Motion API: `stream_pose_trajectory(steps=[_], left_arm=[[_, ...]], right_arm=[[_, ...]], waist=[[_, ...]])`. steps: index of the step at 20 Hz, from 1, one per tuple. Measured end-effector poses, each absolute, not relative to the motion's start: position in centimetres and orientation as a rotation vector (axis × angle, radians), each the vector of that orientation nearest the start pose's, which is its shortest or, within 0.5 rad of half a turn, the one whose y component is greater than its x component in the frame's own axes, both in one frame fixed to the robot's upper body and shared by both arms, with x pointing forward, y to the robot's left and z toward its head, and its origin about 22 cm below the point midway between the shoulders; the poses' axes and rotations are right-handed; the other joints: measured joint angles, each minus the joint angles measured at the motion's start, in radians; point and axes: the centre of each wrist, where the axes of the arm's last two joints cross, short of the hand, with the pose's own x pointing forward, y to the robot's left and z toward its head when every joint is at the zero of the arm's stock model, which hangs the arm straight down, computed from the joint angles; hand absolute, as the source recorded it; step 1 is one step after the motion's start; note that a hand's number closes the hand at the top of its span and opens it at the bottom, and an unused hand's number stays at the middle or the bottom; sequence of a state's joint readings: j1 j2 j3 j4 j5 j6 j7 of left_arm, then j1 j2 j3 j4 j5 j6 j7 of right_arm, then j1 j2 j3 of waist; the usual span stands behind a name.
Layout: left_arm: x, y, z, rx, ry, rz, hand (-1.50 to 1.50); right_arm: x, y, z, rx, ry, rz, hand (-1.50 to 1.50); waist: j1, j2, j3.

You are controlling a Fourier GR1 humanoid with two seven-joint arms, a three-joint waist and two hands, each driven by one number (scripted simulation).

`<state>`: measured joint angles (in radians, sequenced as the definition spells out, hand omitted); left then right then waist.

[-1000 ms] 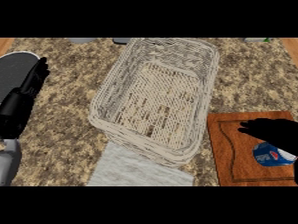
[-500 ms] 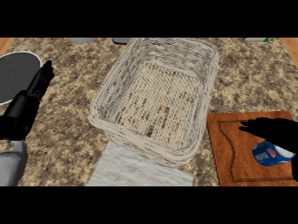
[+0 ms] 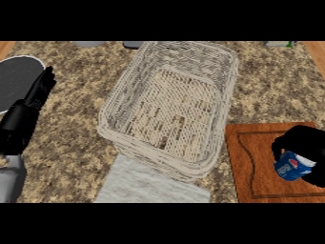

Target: Pick the can from the cutting board and place it in the basket

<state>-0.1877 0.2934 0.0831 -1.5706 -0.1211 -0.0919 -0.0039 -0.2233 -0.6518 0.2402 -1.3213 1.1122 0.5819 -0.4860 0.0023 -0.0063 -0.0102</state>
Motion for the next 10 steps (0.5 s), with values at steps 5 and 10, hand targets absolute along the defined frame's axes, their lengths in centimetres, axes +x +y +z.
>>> stream_pose_trajectory(steps=[5, 10], left_arm=[[28.8, 29.9, 6.9, 0.294, -1.720, -0.376, 0.00], [29.0, 30.0, 7.0, 0.308, -1.721, -0.362, 0.00]], right_arm=[[28.8, -33.0, 3.4, -0.414, -0.962, 1.952, 1.50], [28.5, -34.0, 3.1, -0.581, -0.980, 1.748, 1.50]], waist=[[-0.001, -0.005, -0.009], [-0.018, -0.008, -0.007]])
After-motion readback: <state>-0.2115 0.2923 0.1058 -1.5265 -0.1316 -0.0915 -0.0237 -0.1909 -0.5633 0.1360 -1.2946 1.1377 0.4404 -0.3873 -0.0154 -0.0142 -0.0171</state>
